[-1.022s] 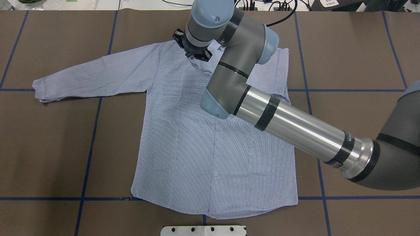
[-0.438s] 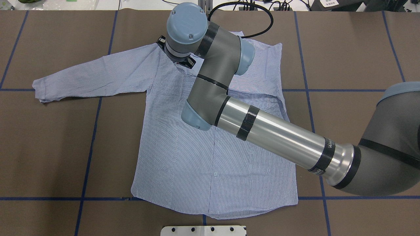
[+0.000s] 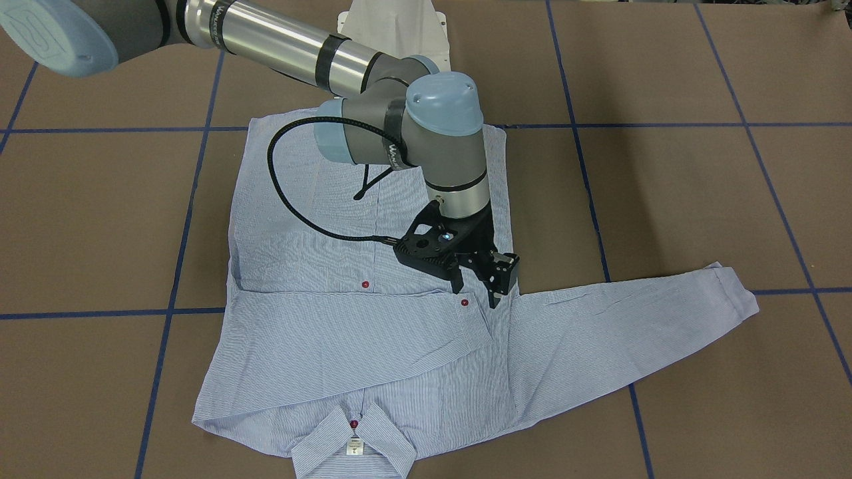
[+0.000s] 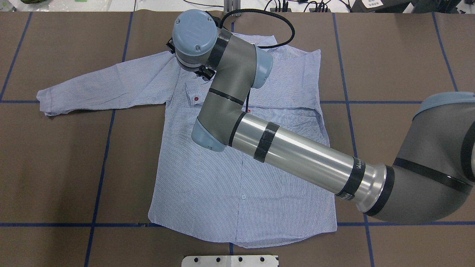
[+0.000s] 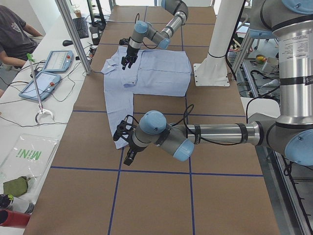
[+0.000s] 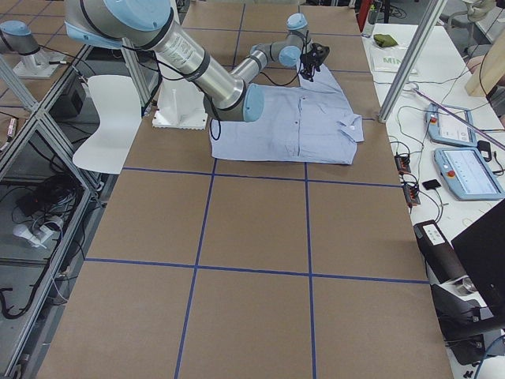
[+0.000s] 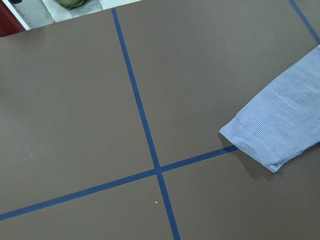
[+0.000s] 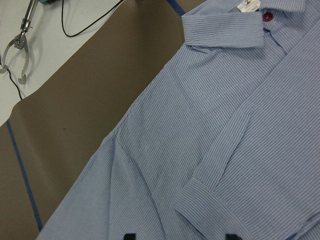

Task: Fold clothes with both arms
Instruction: 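Grasp the sleeve with the right gripper and fold it across the shirt front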

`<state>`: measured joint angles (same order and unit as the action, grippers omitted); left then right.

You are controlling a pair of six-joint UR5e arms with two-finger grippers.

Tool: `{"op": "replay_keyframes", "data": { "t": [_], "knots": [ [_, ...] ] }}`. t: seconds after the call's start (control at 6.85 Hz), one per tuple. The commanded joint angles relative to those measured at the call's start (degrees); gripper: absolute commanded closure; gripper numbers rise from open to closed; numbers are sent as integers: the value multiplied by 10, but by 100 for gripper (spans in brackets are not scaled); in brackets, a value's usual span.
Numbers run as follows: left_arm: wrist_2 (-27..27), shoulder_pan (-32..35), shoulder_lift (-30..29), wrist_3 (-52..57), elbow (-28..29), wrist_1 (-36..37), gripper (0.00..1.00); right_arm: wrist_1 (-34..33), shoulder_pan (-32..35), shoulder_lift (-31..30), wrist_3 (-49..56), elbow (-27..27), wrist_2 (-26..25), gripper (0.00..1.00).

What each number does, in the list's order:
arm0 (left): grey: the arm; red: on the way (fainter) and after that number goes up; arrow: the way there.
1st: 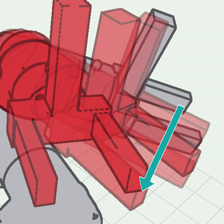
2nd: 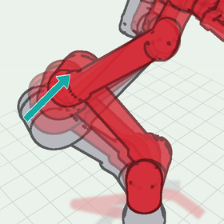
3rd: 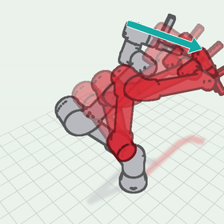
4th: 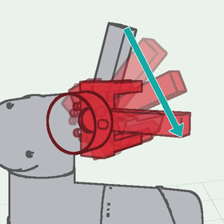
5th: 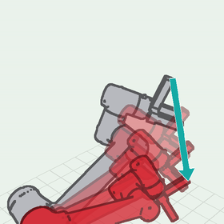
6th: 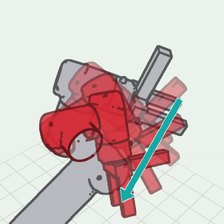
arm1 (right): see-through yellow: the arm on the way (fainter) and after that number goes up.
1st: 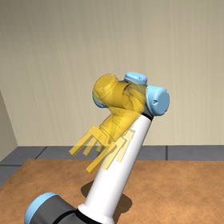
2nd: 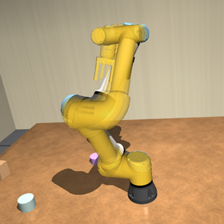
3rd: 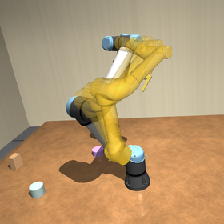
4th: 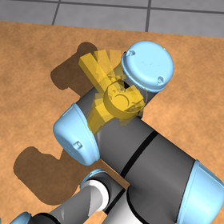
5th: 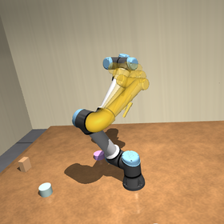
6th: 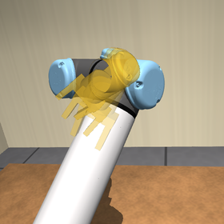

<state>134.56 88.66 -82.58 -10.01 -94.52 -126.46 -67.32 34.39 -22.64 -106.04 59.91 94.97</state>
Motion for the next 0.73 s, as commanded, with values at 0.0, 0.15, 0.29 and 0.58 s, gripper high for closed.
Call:
{"op": "replay_keyframes", "data": {
  "t": [0.0, 0.15, 0.29, 0.58],
  "knots": [
    [-2, -64, -63, -60, 72, -41, 0, -18, 6, -7, -1, 41, 4, 0],
    [-3, -100, -115, -114, 125, -55, 0, -47, 11, -49, 2, 99, 14, 0],
    [-4, -132, -162, -187, 170, -56, 0, -51, 30, -128, 14, 189, 33, 0],
    [-4, -147, -209, -268, 247, -66, 3, -50, 83, -297, 117, 347, 109, 0]
  ]
}}
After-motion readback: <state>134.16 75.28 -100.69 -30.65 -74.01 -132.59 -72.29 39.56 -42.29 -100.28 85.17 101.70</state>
